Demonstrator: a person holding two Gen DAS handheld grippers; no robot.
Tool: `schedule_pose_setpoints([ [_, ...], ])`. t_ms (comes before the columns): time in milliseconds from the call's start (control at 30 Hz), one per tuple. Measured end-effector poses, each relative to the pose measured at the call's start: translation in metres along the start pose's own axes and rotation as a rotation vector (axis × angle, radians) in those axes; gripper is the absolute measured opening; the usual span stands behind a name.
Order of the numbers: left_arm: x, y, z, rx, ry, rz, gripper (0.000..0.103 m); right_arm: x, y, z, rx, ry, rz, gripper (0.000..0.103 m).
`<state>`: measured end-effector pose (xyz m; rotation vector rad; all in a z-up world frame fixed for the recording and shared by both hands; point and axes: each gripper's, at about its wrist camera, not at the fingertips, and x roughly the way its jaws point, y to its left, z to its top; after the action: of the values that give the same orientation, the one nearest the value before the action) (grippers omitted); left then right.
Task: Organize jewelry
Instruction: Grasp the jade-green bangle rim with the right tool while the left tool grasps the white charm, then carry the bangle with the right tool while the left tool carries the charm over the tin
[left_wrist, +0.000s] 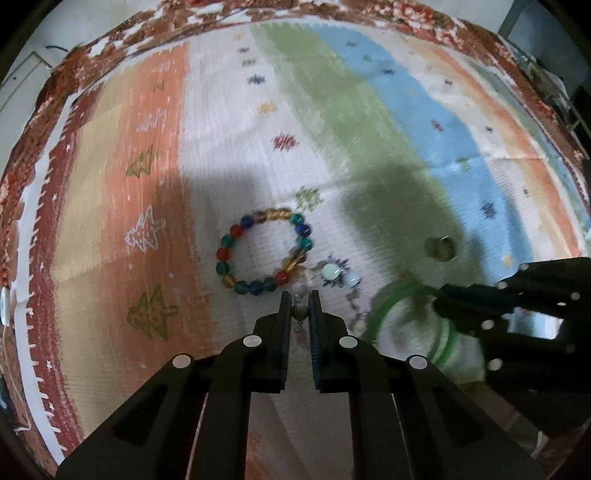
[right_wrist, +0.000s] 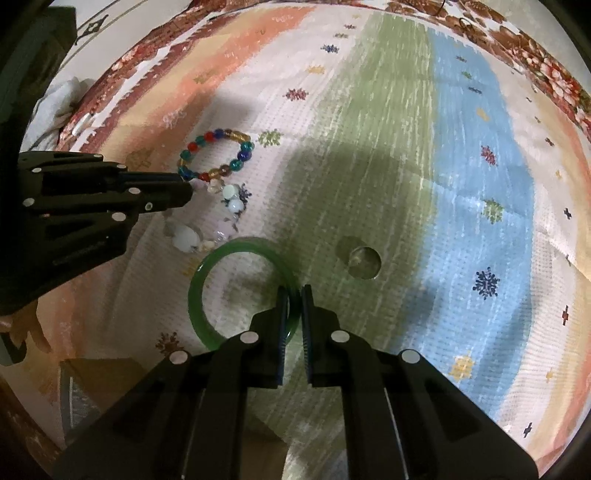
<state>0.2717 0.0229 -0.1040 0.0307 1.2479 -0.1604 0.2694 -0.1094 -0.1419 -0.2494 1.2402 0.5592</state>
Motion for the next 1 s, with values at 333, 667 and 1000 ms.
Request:
schedule_pose_setpoints([
  [333,-0.03,-0.013,0.0,0.015,-0.067,-0.028,0.009,-0.026,0.006,-0.001,-0.01,-0.066,-0.001,0.009],
  [667,-0.052,-0.017,-0.004,0.025,-0.116,-0.045,0.009,-0.043,0.012,-0.005,-0.006,-0.114,-0.012,0.01],
  [1000,-0.073,-0.02,-0.01,0.02,-0.16,-0.053,0.009,-0.064,0.011,-0.015,0.013,-0.155,-0.01,0.01],
])
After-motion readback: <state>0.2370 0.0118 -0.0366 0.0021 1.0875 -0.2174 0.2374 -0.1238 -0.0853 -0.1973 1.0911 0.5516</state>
